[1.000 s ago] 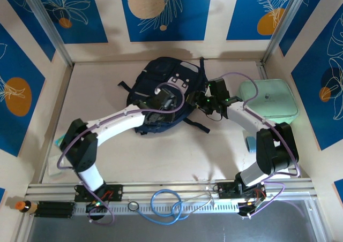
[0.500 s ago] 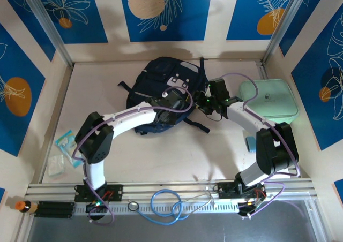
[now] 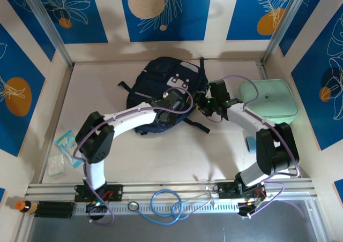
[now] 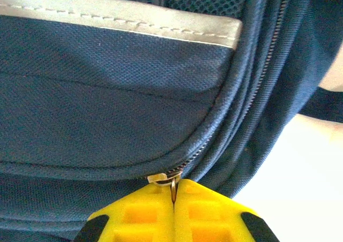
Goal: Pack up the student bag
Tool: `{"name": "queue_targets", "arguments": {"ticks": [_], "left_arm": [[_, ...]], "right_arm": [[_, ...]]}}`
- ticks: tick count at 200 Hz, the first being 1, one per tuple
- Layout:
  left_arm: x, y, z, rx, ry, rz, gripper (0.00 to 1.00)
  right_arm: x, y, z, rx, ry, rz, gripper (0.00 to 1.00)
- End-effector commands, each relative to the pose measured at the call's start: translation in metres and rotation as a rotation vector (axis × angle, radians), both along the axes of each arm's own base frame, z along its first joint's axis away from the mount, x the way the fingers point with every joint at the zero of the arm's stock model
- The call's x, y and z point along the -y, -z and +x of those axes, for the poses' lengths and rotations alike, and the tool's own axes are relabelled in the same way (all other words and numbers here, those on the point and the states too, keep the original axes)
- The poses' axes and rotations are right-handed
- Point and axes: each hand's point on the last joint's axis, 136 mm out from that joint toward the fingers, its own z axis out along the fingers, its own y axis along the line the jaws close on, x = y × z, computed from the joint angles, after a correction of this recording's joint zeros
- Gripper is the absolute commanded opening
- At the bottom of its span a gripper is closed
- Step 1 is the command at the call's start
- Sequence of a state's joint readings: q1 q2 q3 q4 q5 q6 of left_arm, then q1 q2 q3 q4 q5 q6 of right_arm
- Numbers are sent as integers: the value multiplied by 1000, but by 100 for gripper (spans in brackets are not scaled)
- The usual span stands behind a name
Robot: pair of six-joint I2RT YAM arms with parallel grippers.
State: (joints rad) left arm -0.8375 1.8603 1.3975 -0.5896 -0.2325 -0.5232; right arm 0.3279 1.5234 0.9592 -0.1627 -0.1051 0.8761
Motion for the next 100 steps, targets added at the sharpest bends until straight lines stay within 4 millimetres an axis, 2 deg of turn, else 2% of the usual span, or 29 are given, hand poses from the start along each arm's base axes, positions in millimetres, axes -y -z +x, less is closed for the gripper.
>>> {"name": "queue_targets", "arguments": {"ticks": [1, 25, 48, 68, 100], "left_arm": [[30, -37, -6, 43, 134, -177, 0], [49, -51, -10, 52, 204, -286, 0], [64, -53, -12, 33, 237, -348, 0], [69, -51, -11, 21, 239, -366, 0], [68, -49, -10, 21, 237, -360, 0]], "right_arm": [[-5, -14, -5, 13, 2, 90, 63], [-17, -20, -12, 7, -15, 204, 63], [-29, -22, -16, -24, -19, 284, 60], [-38, -21, -16, -51, -23, 307, 56], [-44, -12, -12, -108, -17, 300, 44]]}}
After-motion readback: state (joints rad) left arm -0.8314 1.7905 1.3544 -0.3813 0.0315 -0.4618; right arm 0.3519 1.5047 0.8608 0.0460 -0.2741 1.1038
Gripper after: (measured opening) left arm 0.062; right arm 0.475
